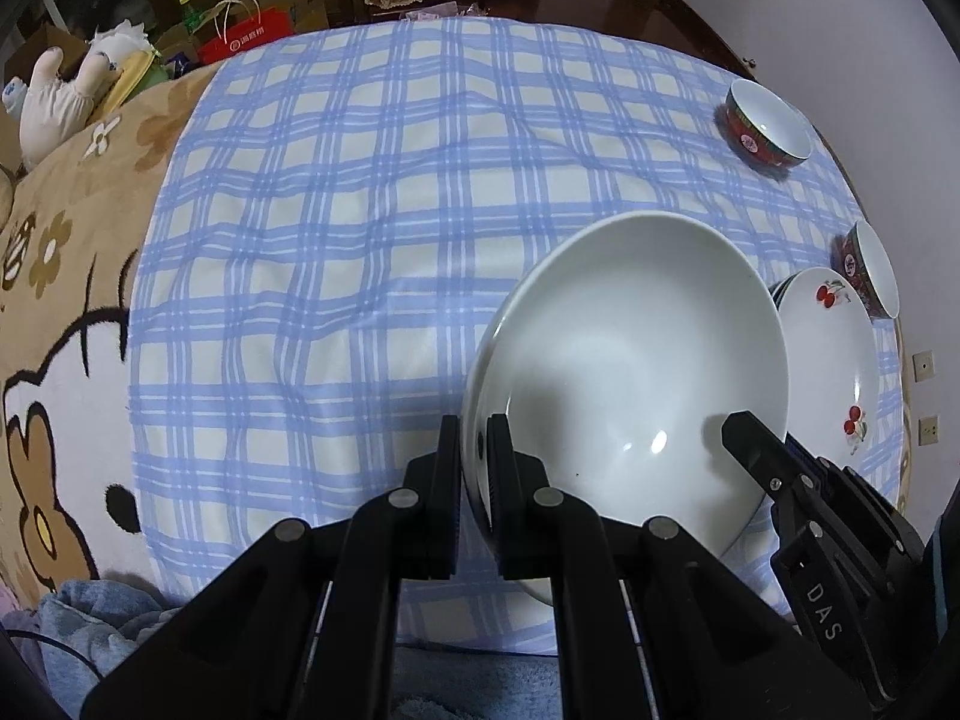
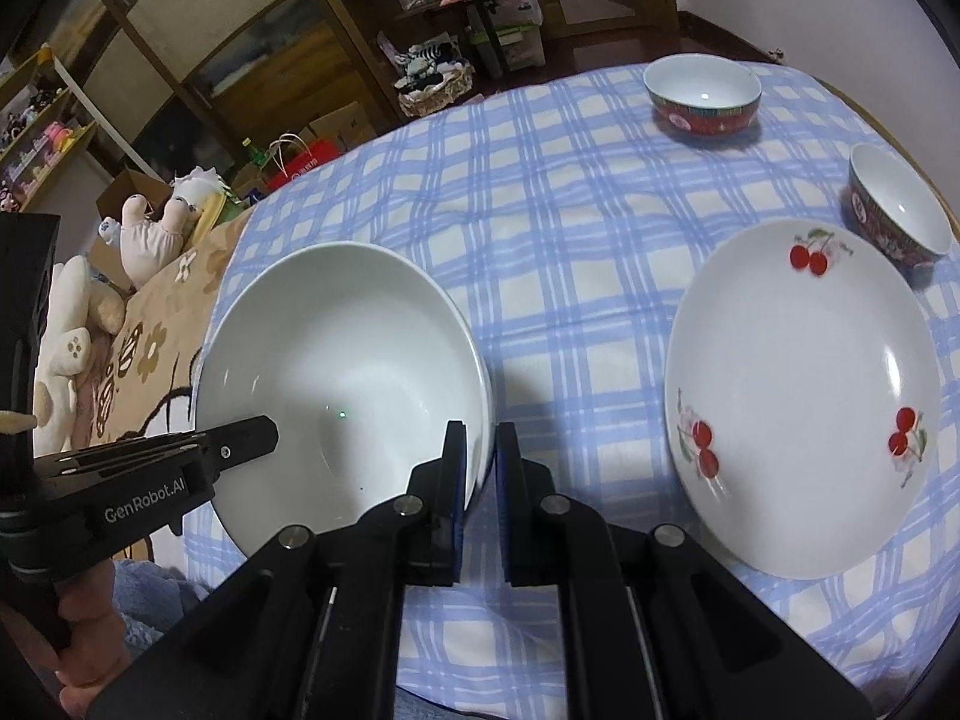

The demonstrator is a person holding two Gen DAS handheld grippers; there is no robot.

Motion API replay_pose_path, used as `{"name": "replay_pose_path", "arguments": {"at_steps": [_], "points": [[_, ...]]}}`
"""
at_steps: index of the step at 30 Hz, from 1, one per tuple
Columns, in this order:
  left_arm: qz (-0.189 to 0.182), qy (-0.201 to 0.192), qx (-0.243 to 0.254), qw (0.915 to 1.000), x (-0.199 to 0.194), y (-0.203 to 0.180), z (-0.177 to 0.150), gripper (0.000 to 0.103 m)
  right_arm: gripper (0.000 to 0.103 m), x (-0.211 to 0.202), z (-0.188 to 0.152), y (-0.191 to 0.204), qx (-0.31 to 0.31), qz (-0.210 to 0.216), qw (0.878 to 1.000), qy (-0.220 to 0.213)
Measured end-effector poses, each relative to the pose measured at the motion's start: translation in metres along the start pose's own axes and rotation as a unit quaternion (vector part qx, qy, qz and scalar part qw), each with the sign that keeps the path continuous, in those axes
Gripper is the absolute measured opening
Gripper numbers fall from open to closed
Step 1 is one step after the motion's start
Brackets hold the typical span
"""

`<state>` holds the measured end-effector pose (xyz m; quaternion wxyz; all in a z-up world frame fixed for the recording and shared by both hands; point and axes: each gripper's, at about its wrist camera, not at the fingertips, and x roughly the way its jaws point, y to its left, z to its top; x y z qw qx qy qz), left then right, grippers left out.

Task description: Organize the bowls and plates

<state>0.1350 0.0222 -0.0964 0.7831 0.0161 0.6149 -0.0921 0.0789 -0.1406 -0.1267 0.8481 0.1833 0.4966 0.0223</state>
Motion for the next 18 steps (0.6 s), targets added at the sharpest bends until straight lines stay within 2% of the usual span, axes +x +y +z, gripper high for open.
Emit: {"name": "replay_pose_path", "arguments": {"at_steps": [8,18], "points": [[0.006,0.016,0.001,0.9999,0.021,0.001,-0.001,0.008,0.010,0.018,-0.004,-0.004,0.000,-0.007,1.000,0.017],[-0.009,0.019,-0.001,0.9998,0.033,0.000,0.007,0.008,0.010,0.030,0.001,-0.013,0.013,-0.007,1.000,0.025]]}}
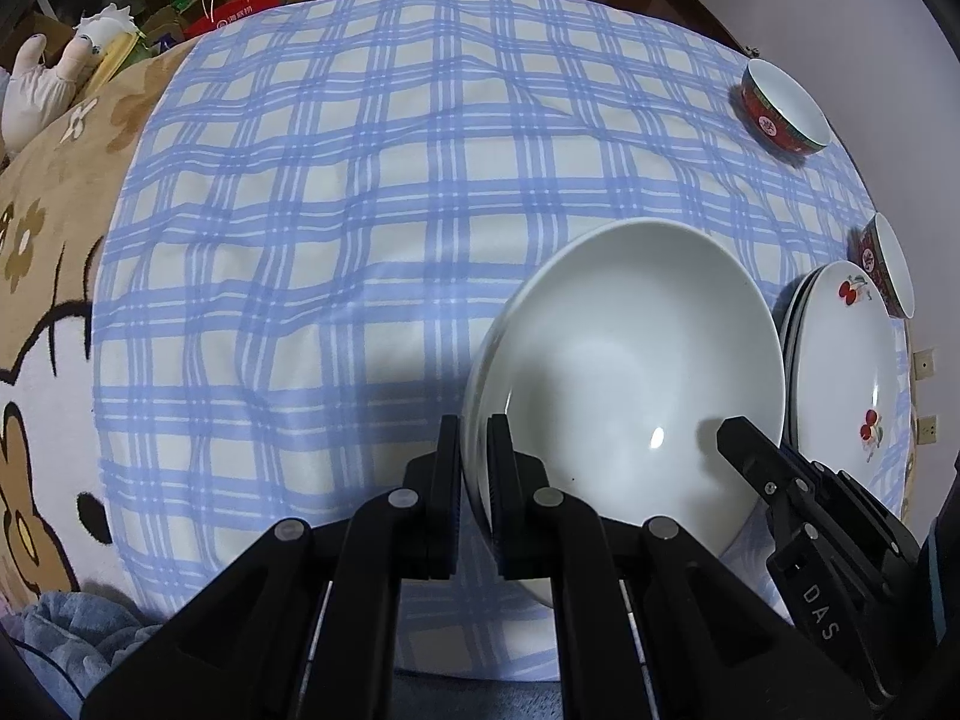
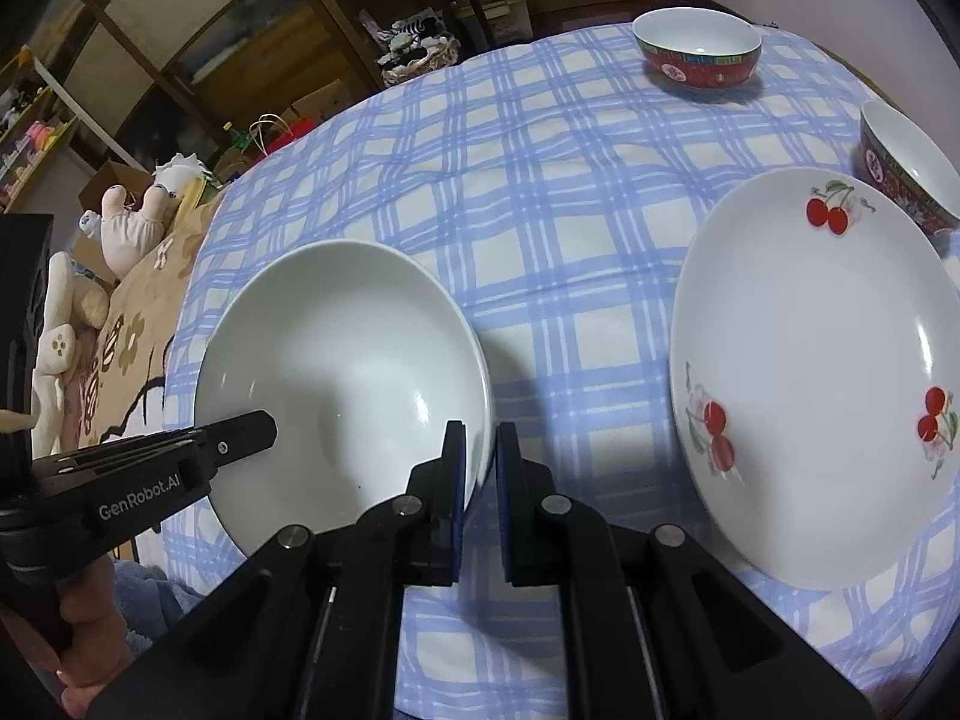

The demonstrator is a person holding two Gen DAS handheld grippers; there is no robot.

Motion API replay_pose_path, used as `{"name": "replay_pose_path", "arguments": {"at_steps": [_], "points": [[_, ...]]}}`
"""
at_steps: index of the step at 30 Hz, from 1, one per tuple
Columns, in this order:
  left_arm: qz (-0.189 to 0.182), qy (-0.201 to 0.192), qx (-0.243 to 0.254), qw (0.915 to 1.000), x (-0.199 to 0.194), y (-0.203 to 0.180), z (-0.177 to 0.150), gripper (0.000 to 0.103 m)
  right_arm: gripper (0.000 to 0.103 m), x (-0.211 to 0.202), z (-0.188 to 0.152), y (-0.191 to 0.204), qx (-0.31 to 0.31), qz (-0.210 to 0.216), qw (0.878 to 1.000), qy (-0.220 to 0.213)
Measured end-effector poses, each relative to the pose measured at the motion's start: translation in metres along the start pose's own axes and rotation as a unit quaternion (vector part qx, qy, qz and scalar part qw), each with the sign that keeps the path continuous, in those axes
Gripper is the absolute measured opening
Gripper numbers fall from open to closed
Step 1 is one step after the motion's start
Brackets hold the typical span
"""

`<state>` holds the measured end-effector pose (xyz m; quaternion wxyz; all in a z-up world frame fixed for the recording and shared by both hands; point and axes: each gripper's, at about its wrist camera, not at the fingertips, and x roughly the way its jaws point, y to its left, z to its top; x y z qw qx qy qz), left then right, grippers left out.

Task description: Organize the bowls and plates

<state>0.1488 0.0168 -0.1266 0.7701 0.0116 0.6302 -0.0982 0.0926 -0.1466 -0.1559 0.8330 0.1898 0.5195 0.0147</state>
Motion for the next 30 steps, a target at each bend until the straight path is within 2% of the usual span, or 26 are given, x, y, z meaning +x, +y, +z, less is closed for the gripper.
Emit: {"name": "replay_pose_path", "arguments": {"at_steps": [5,10,19,30], "points": [[-0.009,-0.007,0.003,0.9999,0.003,-0.003,0.007,0.009,0.010,0.001,0.007,-0.002,0.002,-0.003,1.000,-0.006],[-0.013,0.009,-0.002,0.9999,0.018,-0.003,0.010,0.009,0.010,0.010,0.008,-0.006,0.005,-0.010,1.000,0.002],[-0.037,0.003,-0.014,0.9992,0.022,-0.001,0.019,0.009,0.012,0.015,0.009,-0.017,0.033,0.007,0.999,0.007],[-0.028,0.001,-0.002,0.9996,0.022,-0.004,0.021,0.009,0.013,0.015,0.010,-0.014,0.019,-0.004,1.000,0.007]]}}
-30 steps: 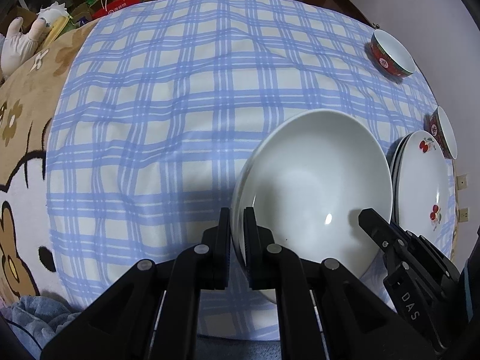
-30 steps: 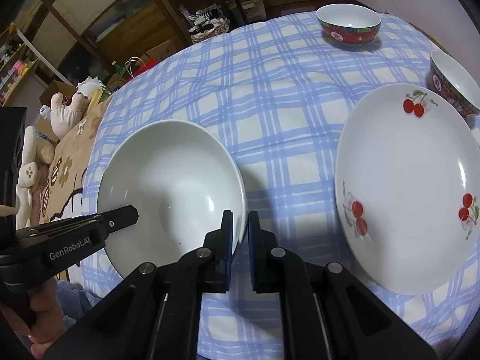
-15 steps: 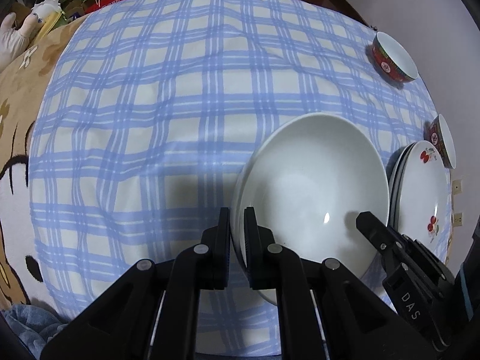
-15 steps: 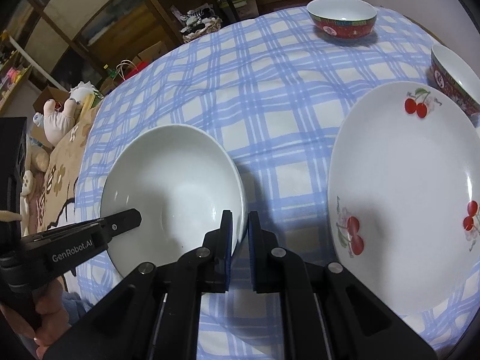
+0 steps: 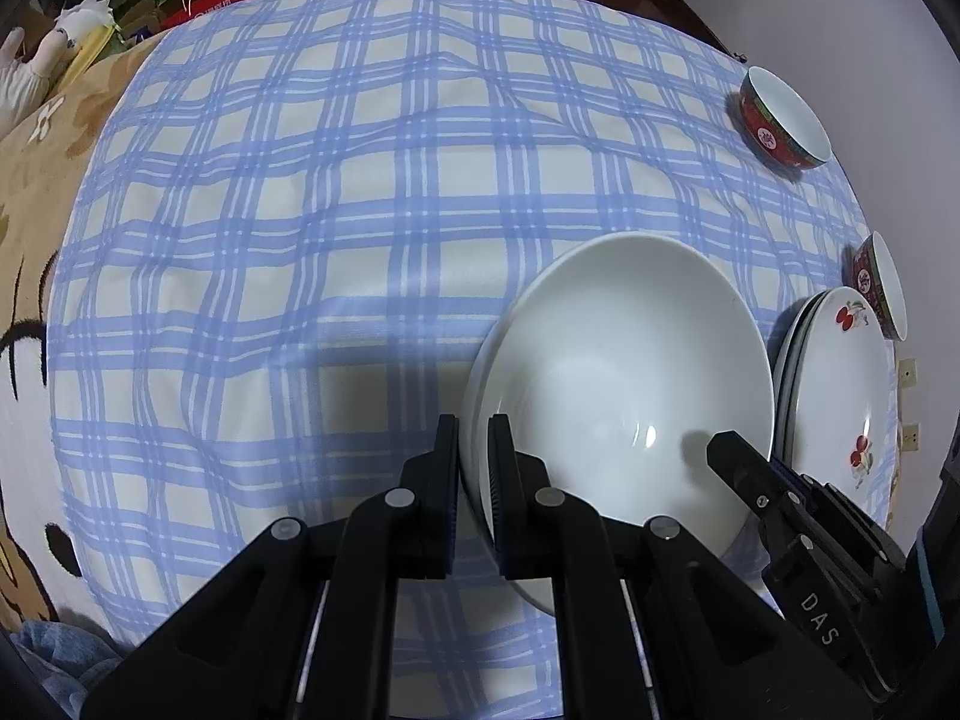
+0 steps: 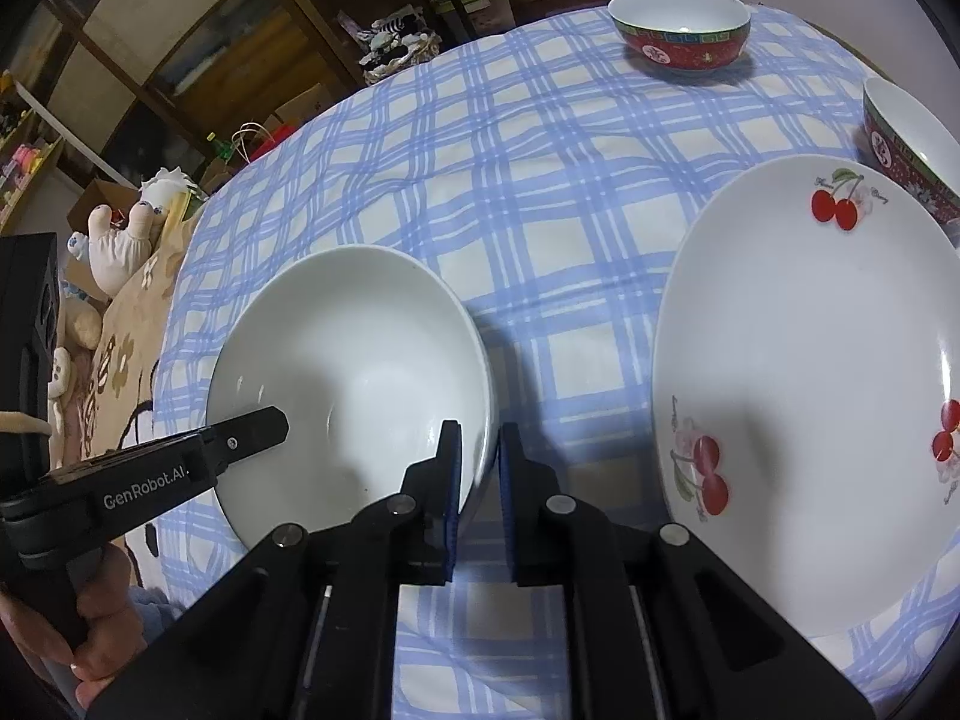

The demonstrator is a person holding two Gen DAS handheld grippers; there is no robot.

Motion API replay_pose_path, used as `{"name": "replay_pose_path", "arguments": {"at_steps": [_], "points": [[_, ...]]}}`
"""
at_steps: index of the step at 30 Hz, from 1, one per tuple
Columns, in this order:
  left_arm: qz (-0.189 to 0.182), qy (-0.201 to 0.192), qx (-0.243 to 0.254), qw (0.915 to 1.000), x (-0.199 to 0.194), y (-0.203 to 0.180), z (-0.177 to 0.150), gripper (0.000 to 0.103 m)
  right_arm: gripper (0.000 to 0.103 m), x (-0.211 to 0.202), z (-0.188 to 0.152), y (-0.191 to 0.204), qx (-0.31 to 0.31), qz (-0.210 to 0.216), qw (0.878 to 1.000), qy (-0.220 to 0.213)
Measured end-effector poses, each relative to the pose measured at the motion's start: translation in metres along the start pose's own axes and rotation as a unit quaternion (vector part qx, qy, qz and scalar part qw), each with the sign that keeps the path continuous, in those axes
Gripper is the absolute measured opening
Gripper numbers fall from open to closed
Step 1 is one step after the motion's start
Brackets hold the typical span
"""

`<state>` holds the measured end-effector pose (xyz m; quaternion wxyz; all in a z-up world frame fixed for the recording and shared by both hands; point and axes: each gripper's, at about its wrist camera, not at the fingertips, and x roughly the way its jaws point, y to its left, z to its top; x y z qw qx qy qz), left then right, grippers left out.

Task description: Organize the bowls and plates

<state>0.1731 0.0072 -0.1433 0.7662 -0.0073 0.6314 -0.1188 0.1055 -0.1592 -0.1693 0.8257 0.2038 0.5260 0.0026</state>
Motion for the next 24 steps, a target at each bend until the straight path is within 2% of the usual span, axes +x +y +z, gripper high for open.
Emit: {"name": "replay_pose_path", "arguments": {"at_steps": [5,12,24], "points": [[0.010,-0.004,0.007,0.9999,0.002,-0.003,-0.001,0.009,0.013,-0.001,0.000,0.003,-0.004,-0.002,1.000,0.000],[0.013,-0.016,0.012,0.9997,0.000,-0.004,-0.001,0.009,0.014,-0.002,0.000,0.015,-0.041,-0.028,0.999,-0.004],[0.009,-0.018,0.015,0.9997,0.000,-0.003,0.000,0.009,0.014,-0.004,-0.001,0.018,-0.063,-0.042,0.997,-0.021]]}}
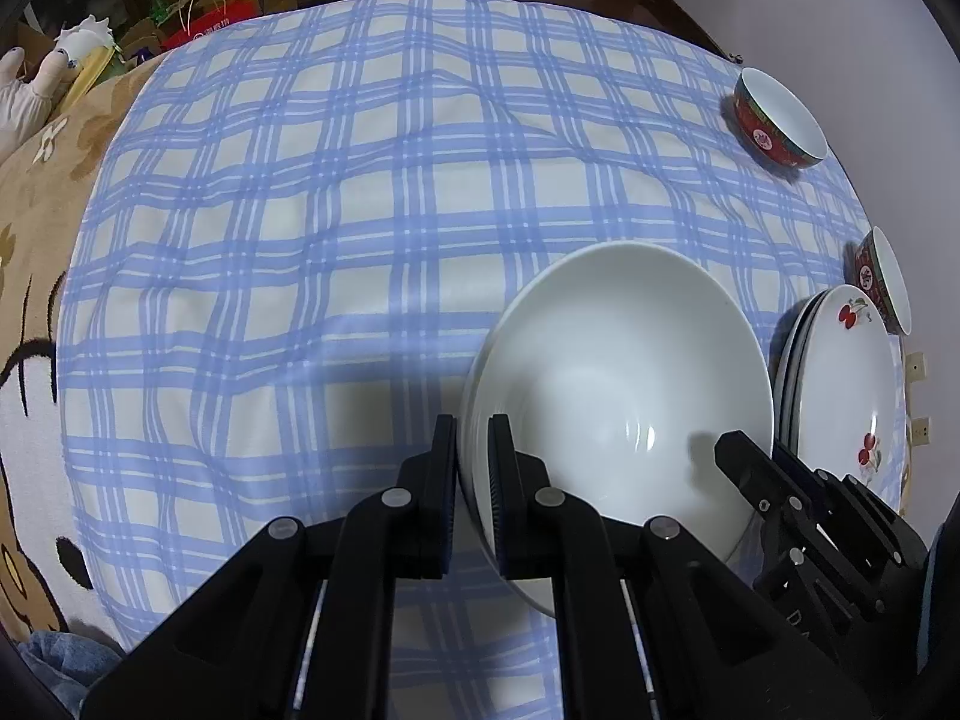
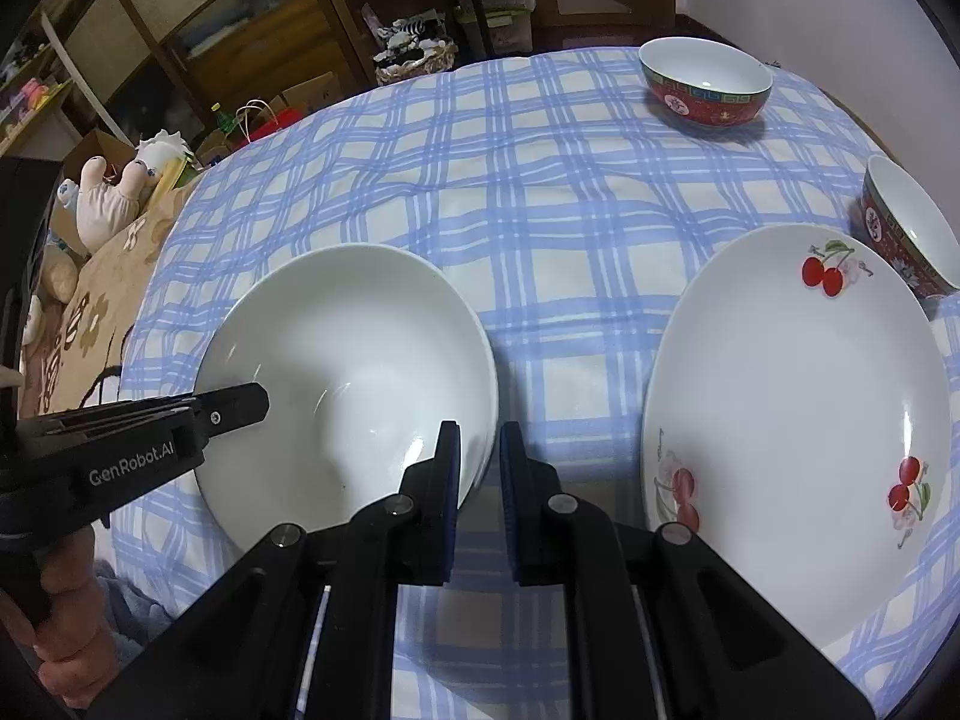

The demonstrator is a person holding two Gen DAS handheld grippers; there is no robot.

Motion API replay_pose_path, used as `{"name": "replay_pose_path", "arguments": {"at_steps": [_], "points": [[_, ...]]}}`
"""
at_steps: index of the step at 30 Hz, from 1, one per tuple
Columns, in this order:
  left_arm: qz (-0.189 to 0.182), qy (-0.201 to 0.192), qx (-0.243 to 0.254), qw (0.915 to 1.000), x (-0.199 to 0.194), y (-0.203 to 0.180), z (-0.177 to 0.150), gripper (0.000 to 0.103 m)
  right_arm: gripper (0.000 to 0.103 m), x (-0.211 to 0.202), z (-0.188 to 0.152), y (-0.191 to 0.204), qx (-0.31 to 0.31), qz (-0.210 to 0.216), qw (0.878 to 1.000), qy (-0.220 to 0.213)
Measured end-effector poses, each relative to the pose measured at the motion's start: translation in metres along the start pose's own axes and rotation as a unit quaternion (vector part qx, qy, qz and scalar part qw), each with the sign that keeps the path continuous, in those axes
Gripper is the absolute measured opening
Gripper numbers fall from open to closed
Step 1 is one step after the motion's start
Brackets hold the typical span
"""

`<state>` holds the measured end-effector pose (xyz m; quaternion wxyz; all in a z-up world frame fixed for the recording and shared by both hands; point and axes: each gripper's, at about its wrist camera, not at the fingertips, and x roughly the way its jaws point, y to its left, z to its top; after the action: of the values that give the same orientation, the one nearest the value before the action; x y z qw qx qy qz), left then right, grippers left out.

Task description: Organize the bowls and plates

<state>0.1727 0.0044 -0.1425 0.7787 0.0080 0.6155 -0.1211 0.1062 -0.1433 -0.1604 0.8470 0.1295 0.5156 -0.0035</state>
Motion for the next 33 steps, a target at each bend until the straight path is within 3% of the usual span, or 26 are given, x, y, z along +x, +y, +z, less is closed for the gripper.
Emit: {"name": "replay_pose_path", "arguments": {"at_steps": [6,9,15,17,21,23,25,27,29,30,33], "points": [[0.024,-0.016,0.005,0.9996,-0.006,0.002,0.001,0.014,0.014,-0.001,-0.002,0.000,-0.003,0.003,1.000,-0.012],[0.019,-0.016,-0.005,0.9997,-0.008,0.006,0.001,0.016,0.016,-0.002,-0.002,-0.003,-0.001,0.011,1.000,-0.012],[0.035,-0.040,0.012,0.9985,-0.025,0.001,-0.004,0.017,0.036,-0.009,0.002,-0.014,0.022,0.019,1.000,-0.005],[0.028,-0.045,0.020,0.9984,-0.030,-0.003,-0.003,0.017,0.049,-0.017,0.005,-0.018,0.017,0.008,1.000,-0.014],[0.022,-0.070,0.027,0.9970,-0.046,-0.011,-0.001,0.020,0.055,-0.035,0.010,-0.034,0.034,-0.004,0.999,-0.031],[0.015,-0.075,0.033,0.9965,-0.053,-0.014,0.000,0.029,0.066,-0.044,0.014,-0.044,0.047,-0.010,0.998,-0.039],[0.012,-0.082,0.040,0.9957,-0.058,-0.021,0.003,0.039,0.071,-0.054,0.020,-0.055,0.051,-0.026,0.997,-0.052],[0.015,-0.099,0.046,0.9939,-0.068,-0.028,0.003,0.056,0.076,-0.066,0.027,-0.064,0.047,-0.049,0.995,-0.068],[0.025,-0.108,0.057,0.9922,-0.072,-0.036,0.004,0.084,0.098,-0.080,0.032,-0.074,0.044,-0.062,0.993,-0.092],[0.035,-0.109,0.067,0.9912,-0.074,-0.041,0.006,0.087,0.103,-0.089,0.035,-0.080,0.046,-0.066,0.990,-0.112],[0.058,-0.128,0.085,0.9864,-0.081,-0.054,0.011,0.088,0.103,-0.113,0.043,-0.096,0.051,-0.079,0.983,-0.156]]}}
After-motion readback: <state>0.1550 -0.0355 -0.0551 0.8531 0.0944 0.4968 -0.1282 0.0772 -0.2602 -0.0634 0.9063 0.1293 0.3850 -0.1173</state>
